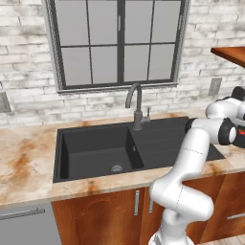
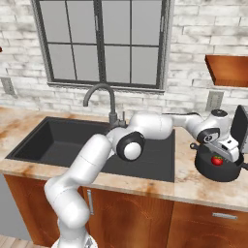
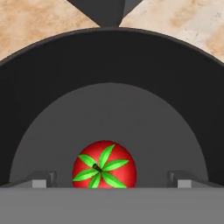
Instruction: Dump the tomato from the pot into the sink. Then turn on the water and wash the tomato. Then turn off the water and put the tomato back in the pot.
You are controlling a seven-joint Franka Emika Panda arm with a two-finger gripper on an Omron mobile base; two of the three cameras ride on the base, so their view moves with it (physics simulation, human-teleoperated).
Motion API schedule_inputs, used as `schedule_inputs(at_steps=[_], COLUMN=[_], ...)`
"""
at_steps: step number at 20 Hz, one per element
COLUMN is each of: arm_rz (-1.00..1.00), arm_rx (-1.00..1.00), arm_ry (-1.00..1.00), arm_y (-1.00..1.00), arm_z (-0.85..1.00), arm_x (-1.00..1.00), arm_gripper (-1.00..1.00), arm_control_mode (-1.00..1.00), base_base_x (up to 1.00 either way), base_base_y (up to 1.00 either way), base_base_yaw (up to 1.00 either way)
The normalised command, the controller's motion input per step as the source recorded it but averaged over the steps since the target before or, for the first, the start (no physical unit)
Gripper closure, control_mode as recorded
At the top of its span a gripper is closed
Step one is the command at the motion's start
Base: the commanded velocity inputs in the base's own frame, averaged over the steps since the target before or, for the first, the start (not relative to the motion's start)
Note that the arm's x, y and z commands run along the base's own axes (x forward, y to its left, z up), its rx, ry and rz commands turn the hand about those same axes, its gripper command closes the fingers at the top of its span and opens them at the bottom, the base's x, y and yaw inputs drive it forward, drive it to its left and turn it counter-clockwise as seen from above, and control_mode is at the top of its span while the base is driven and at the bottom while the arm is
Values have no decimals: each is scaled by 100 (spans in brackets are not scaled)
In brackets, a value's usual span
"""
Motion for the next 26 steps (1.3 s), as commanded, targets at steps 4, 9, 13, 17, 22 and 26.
schedule_inputs(at_steps=[4, 9, 13, 17, 22, 26], arm_rz=[0, 0, 0, 0, 0, 0], arm_rx=[0, 0, 0, 0, 0, 1], arm_ry=[1, 3, 2, 5, 7, 3], arm_y=[3, 8, 10, 7, 0, 0], arm_z=[-20, -20, -21, -45, -59, -36], arm_x=[0, 0, 0, 0, -4, -1], arm_gripper=[-100, -100, -100, -100, -100, -100], arm_control_mode=[-100, -100, -100, -100, -100, -100], base_base_x=[0, 0, 0, 0, 0, 0], base_base_y=[0, 0, 0, 0, 0, 0], base_base_yaw=[0, 0, 0, 0, 0, 0])
